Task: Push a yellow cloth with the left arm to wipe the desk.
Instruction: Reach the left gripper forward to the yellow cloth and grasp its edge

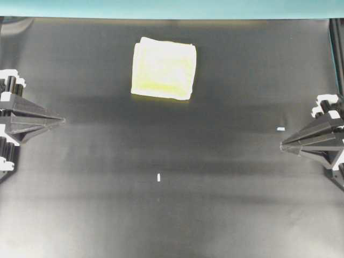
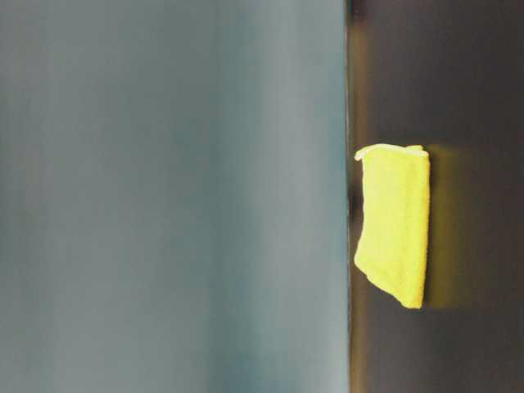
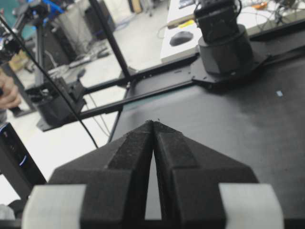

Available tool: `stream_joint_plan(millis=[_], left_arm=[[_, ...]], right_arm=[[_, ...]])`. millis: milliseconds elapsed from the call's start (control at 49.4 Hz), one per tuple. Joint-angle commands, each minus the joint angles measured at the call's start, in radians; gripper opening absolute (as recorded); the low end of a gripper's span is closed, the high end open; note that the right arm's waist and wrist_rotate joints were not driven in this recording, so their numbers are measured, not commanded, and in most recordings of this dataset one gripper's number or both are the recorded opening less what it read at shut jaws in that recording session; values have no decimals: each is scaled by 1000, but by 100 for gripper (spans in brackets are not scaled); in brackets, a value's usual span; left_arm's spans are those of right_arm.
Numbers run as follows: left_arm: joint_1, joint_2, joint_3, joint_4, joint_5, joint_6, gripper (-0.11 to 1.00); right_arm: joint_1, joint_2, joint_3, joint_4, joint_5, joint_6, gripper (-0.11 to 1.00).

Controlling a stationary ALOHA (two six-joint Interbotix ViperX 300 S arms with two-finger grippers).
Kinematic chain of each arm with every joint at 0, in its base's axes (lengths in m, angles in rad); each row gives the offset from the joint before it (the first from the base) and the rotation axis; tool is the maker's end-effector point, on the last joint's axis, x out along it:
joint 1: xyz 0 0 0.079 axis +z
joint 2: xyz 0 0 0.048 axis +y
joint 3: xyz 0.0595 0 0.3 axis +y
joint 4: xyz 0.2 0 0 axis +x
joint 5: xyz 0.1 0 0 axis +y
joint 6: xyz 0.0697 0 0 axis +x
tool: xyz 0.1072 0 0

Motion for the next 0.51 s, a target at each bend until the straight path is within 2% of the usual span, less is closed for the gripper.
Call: stream_joint_plan(millis=[0,162,304,486], left_arm=[[41,72,-18,41,-3,-5,6],[80,238,-57,40,-29,2,1],[150,402,-110,41,-83,2,1],[244,606,-209,41,-94,9,1]], right_arm=[[0,9,-11,2,-5,0,3],[2,20,-2,2,40,0,0],[2,21,-2,2,61,0,0],[0,23,-2,2,78,-2,0]])
